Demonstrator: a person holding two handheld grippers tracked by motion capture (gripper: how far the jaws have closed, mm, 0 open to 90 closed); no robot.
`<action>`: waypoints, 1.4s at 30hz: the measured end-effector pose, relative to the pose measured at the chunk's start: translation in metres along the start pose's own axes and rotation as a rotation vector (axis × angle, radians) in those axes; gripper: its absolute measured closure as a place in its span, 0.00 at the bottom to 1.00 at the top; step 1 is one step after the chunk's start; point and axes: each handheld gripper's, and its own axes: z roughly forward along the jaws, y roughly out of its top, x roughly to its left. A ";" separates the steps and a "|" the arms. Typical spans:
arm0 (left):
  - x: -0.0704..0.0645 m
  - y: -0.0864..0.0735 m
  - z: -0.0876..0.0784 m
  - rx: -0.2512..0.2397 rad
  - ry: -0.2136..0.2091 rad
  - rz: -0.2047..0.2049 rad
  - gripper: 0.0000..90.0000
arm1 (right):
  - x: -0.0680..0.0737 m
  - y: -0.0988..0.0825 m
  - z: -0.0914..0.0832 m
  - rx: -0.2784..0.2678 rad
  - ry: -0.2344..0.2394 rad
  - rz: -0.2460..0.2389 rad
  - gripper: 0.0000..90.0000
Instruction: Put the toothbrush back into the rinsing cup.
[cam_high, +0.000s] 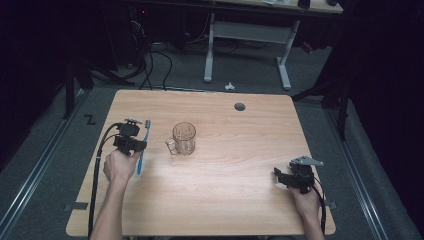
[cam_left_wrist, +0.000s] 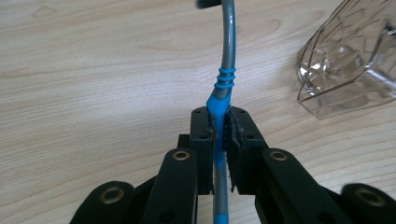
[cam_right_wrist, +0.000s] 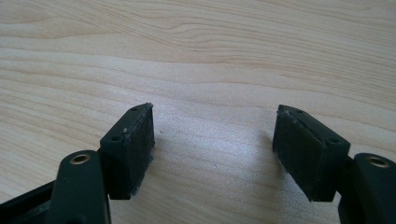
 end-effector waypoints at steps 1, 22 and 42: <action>-0.001 0.000 -0.002 -0.013 -0.001 0.002 0.91 | 0.000 0.000 0.000 0.000 0.000 0.000 0.33; -0.009 -0.003 -0.022 -0.165 -0.033 0.015 0.91 | 0.000 0.000 0.000 0.000 0.001 -0.001 0.33; -0.031 0.006 -0.036 -0.314 -0.079 0.055 0.91 | 0.001 0.000 0.000 0.000 0.001 0.000 0.33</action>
